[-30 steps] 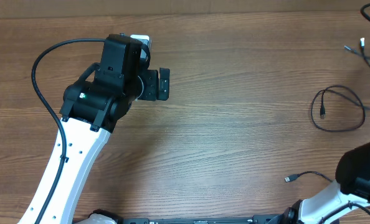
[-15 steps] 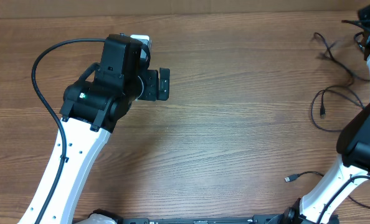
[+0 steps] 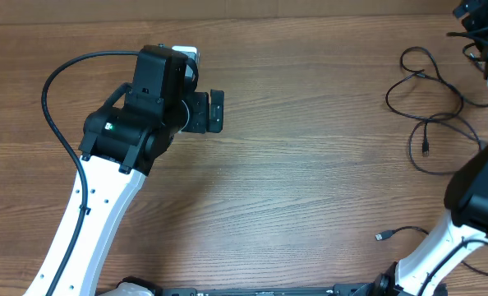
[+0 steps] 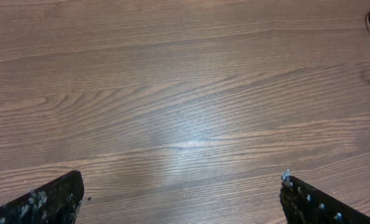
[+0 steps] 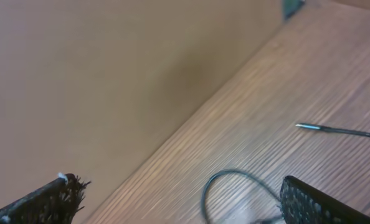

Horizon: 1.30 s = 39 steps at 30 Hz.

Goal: Untangle cables

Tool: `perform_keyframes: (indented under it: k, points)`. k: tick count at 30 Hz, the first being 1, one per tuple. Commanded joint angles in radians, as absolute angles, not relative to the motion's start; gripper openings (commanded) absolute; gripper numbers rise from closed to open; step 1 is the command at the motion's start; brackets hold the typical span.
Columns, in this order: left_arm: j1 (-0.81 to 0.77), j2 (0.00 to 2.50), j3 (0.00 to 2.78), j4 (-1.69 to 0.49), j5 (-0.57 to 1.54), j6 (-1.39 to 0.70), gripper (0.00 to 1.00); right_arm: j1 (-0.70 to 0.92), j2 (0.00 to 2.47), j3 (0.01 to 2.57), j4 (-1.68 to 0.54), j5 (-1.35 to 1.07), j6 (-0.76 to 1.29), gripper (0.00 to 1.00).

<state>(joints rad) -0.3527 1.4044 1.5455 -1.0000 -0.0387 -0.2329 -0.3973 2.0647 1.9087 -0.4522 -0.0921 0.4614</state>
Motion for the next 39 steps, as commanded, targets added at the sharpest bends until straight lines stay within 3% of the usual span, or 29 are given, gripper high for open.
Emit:
perform_keyframes:
  k: [1,4,9,20,39]
  points:
    - [-0.354,1.386,1.560,-0.998,-0.044,-0.217,1.00,-0.385,1.875,1.926,-0.503,-0.247,0.410,1.00]
    - [-0.354,1.386,1.560,-0.998,-0.044,-0.217,1.00,-0.370,1.782,1.926,-0.612,-0.367,0.410,1.00]
    - [-0.354,1.386,1.560,-0.998,-0.044,-0.217,1.00,-0.327,1.666,1.926,-0.894,-0.369,0.410,1.00]
    - [-0.354,1.386,1.560,-0.998,-0.044,-0.217,1.00,-0.281,1.637,1.925,-1.398,-0.368,0.410,1.00]
    - [-0.354,1.386,1.560,-0.998,-0.044,-0.217,1.00,-0.281,1.637,1.925,-1.446,-0.368,0.410,1.00]
